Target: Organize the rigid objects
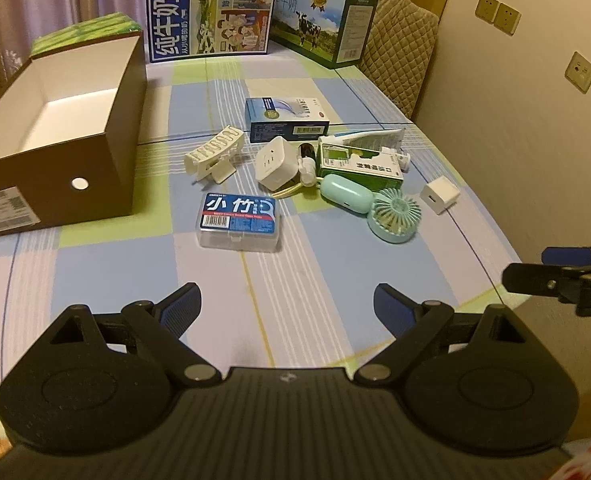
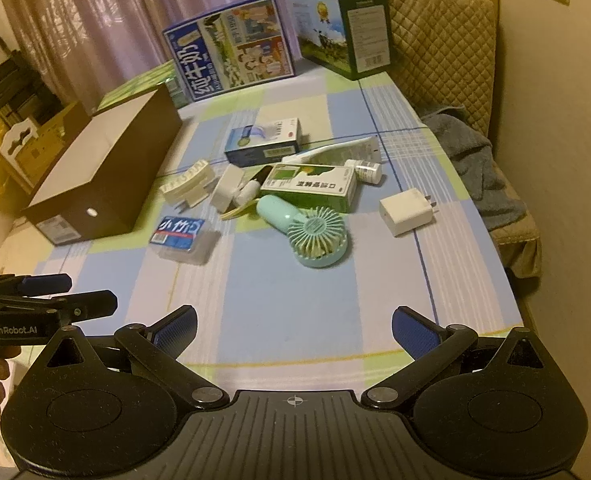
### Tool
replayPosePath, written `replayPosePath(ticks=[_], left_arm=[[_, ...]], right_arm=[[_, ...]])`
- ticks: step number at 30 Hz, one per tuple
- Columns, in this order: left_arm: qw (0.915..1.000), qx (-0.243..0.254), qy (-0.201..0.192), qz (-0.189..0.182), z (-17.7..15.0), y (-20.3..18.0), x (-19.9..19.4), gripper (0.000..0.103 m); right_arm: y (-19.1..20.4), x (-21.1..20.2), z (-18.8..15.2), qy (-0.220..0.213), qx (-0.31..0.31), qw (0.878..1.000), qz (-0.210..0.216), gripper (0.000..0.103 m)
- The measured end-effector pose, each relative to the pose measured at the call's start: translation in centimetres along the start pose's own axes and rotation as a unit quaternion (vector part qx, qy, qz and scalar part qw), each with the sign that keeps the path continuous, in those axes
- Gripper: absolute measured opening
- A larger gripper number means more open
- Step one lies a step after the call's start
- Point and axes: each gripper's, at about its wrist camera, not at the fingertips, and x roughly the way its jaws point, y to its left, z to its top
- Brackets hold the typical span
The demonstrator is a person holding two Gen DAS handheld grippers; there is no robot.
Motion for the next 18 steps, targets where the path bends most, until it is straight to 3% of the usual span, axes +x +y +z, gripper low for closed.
replayPosePath(ticks=[18], left_arm=[[0.9973,0.036,0.062,-0.015,4.6,3.3,10.6,0.091]], right_arm=[[-4.9,5.9,2.3,0.03,0.088,0.993,-0.079,0.101]])
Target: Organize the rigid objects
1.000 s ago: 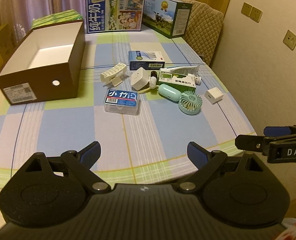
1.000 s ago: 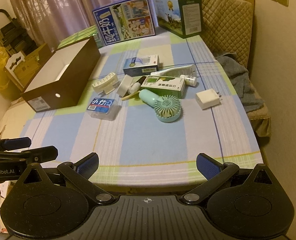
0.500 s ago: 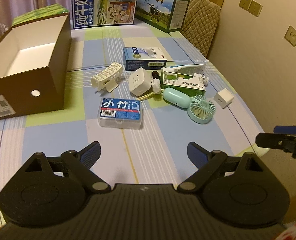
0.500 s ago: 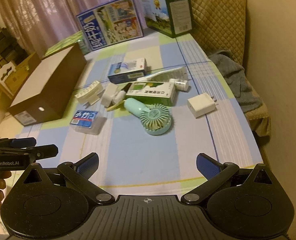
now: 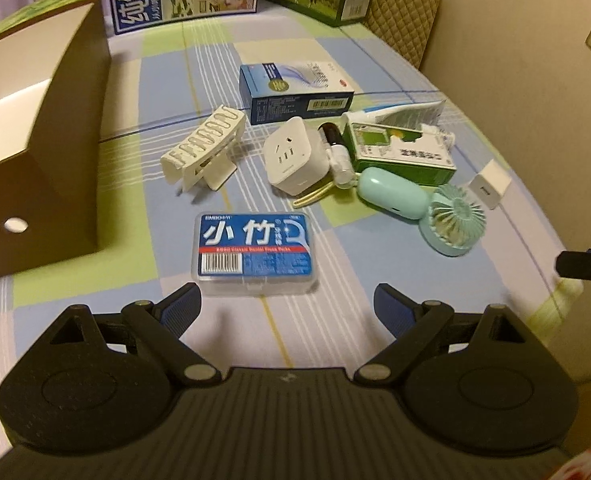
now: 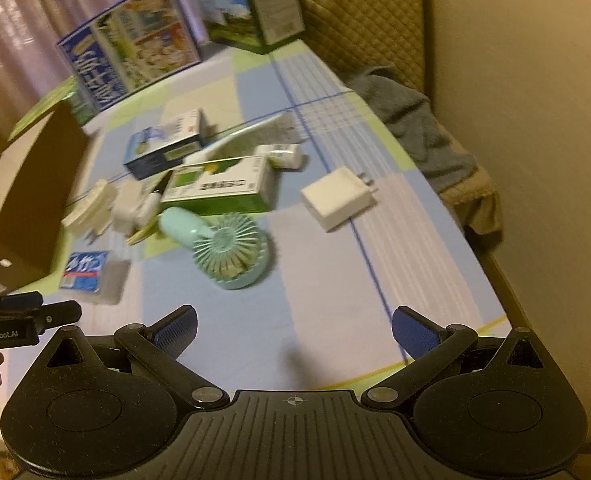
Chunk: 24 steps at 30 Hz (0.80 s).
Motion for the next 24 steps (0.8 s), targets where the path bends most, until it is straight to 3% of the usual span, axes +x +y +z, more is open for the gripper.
replayPosePath(ticks=[16,24], left_arm=[[0.9981,-0.022,0.053,0.021,3.0,2.2,5.4,0.091],[0.9983,-0.018,0.051,0.022,3.3,2.1,6.2,0.085]], right_arm=[[-1.2,2.7,1.7,0.016,0.034,0.999,-0.039,0.101],[-1.1,3.9,3.1,-0.016,-0.004,0.999,-0.028,0.101]])
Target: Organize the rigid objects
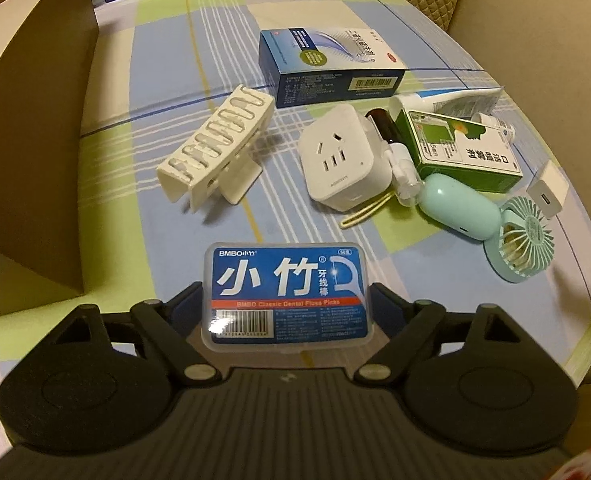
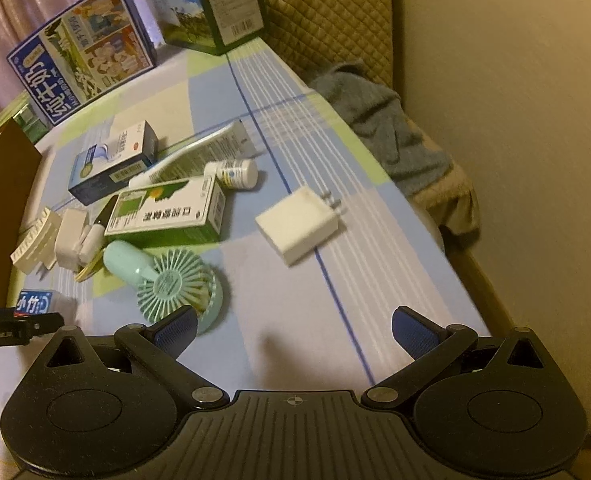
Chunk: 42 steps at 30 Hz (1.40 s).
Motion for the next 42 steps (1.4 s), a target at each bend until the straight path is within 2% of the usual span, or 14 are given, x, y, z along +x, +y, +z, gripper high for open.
replayPosePath(ticks=[2,6,9,13,19,27,29,36,42], left_arm=[[1.0,0.001,-0.002,0.004,0.0,0.1,0.0,0.085],[1.0,-0.002,-0.001,0.009,-0.3,0.5,-0.3,0.085],[0.9999,-0.004,-0.006,0.013,-0.6,0.7,-0.7,0.084],[0.9998,-0.008,-0.009,0.019,-1.1,0.9,-1.2,0.084],[0.9994,-0.022,-0.011,0.025,-2.1,1.5,-2.0,0.084],[0.9985,-0.039,-0.015,0.034,-3.2,1.9,-3.0,0.084],[0.9983,-0.041,-0.018,0.036,-3.4,1.9,-3.2,0.084],[0.9977,-0.046,-0.03,0.04,-3.9,1.9,-4.3,0.084],[0.997,-0.049,-0.044,0.041,-4.0,2.1,-5.8,0.084]], right_arm=[[0.0,0.4,0.4,-0.016,-0.022,1.0,0.004,0.101],[-0.1,1.4,1.5,-0.043,-0.074,0.996,0.022,0.084],[-0.4,2.5,2.4,-0.052,-0.102,0.993,0.042,0.081],[-0.4,4.4,3.3,-0.045,-0.139,0.988,0.056,0.075],[-0.3,6.5,3.5,-0.026,-0.193,0.979,0.051,0.065],[-0.5,7.3,3.7,-0.019,-0.235,0.971,0.048,0.055],[-0.3,7.2,3.6,-0.021,-0.245,0.968,0.048,0.049],[-0.1,6.7,3.2,-0.018,-0.248,0.968,0.045,0.048],[0.5,4.7,3.2,-0.027,-0.244,0.968,0.052,0.047]])
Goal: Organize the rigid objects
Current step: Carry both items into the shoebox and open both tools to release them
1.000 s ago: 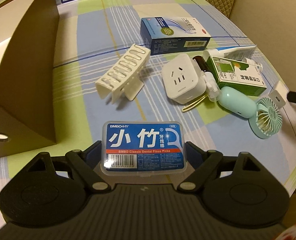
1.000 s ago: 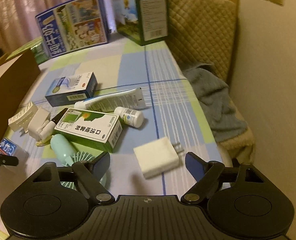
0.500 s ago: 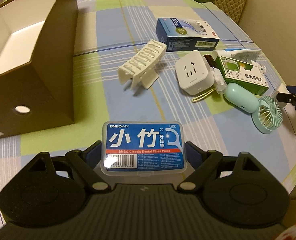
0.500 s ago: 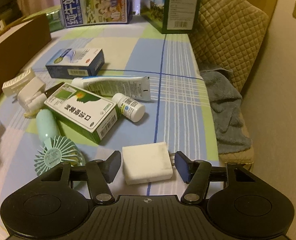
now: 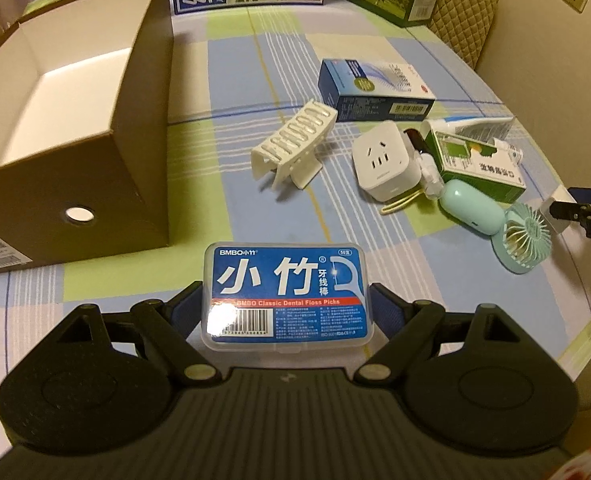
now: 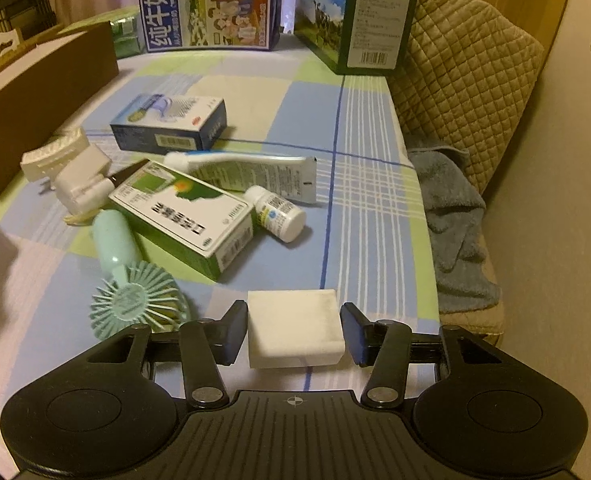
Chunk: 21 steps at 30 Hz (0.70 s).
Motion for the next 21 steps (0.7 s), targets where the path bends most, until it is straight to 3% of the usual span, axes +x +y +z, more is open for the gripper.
replayPosePath(ticks=[10,21], left_arm=[[0.9993,-0.002,-0.036,-0.005,1.4,0.5,-4.7,0.084],[0.9952,-0.039,-0.089,0.004,3.5,5.6,-10.1,0.084]], right_arm=[[4.2,-5.1,3.9,-0.038,-0.01,0.998,0.048,0.047],[15.0,-6.9,11.4,-0.092,-0.083,0.977,0.171,0.047]])
